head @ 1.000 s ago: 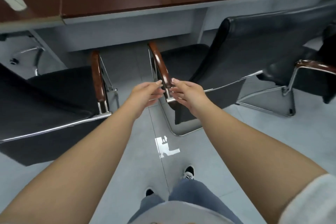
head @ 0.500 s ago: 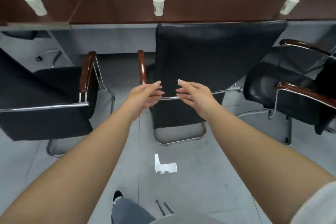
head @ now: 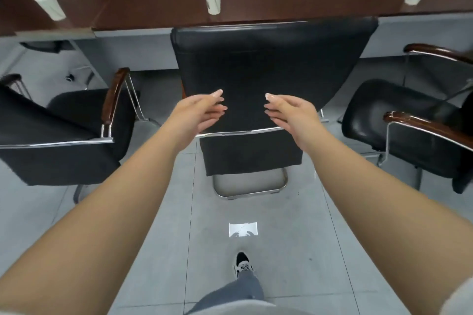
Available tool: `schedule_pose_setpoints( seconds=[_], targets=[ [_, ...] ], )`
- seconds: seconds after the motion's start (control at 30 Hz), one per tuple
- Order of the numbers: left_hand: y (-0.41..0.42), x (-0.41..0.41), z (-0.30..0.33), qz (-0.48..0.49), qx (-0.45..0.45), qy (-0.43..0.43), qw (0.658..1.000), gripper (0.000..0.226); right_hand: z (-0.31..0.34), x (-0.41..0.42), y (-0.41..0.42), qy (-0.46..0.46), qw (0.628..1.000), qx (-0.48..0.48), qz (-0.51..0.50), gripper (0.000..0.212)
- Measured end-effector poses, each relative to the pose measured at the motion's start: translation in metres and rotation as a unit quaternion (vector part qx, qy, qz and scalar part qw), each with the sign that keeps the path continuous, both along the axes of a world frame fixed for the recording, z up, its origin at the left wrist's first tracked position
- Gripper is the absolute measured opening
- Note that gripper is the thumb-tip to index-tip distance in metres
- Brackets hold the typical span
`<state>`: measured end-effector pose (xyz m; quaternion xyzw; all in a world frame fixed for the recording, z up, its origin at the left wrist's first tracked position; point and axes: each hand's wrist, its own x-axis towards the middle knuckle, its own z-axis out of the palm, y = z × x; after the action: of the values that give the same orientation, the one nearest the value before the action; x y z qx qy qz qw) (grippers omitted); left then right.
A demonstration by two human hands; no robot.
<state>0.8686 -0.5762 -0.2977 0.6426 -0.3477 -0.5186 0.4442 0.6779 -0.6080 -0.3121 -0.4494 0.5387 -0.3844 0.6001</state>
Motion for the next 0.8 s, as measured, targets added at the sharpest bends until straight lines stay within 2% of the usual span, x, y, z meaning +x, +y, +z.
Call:
schedule_pose_setpoints(
  seconds=[0.1, 0.17, 0.23, 0.3, 0.37, 0.43, 0.53, 0.6, 0.8],
  targets=[
    [-0.027, -0.002, 0.037, -0.087, -0.081, -0.090, 0.989, 0.016, 0.033, -0.004, -0.034, 0.041, 0.994, -0.095, 0.029, 0.009],
    [-0.039, 0.002, 0.066, -0.146, -0.127, -0.238, 0.952, 0.019, 0.057, -0.010, -0.056, 0.112, 0.976, -0.181, 0.043, 0.016],
    [-0.060, 0.003, 0.091, -0.164, -0.168, -0.334, 0.913, 0.027, 0.081, -0.021, -0.081, 0.170, 0.950, -0.258, 0.045, 0.030],
    [-0.081, 0.005, 0.101, -0.159, -0.167, -0.384, 0.894, 0.040, 0.096, -0.031, -0.101, 0.233, 0.926, -0.289, 0.070, 0.043],
    [-0.096, 0.008, 0.094, -0.169, -0.116, -0.440, 0.875, 0.055, 0.096, -0.046, -0.122, 0.299, 0.908, -0.265, 0.123, 0.053],
    [-0.103, 0.011, 0.075, -0.169, -0.094, -0.502, 0.843, 0.060, 0.089, -0.061, -0.138, 0.405, 0.867, -0.233, 0.172, 0.063],
    [-0.115, 0.008, 0.051, -0.106, -0.160, -0.585, 0.788, 0.052, 0.077, -0.069, -0.160, 0.563, 0.761, -0.248, 0.207, 0.070],
    [-0.119, 0.005, 0.045, -0.087, -0.187, -0.613, 0.762, 0.051, 0.071, -0.064, -0.166, 0.590, 0.732, -0.278, 0.197, 0.070],
    [-0.148, 0.012, 0.049, -0.056, -0.188, -0.634, 0.748, 0.053, 0.069, -0.057, -0.196, 0.573, 0.730, -0.336, 0.159, 0.066]
  ],
)
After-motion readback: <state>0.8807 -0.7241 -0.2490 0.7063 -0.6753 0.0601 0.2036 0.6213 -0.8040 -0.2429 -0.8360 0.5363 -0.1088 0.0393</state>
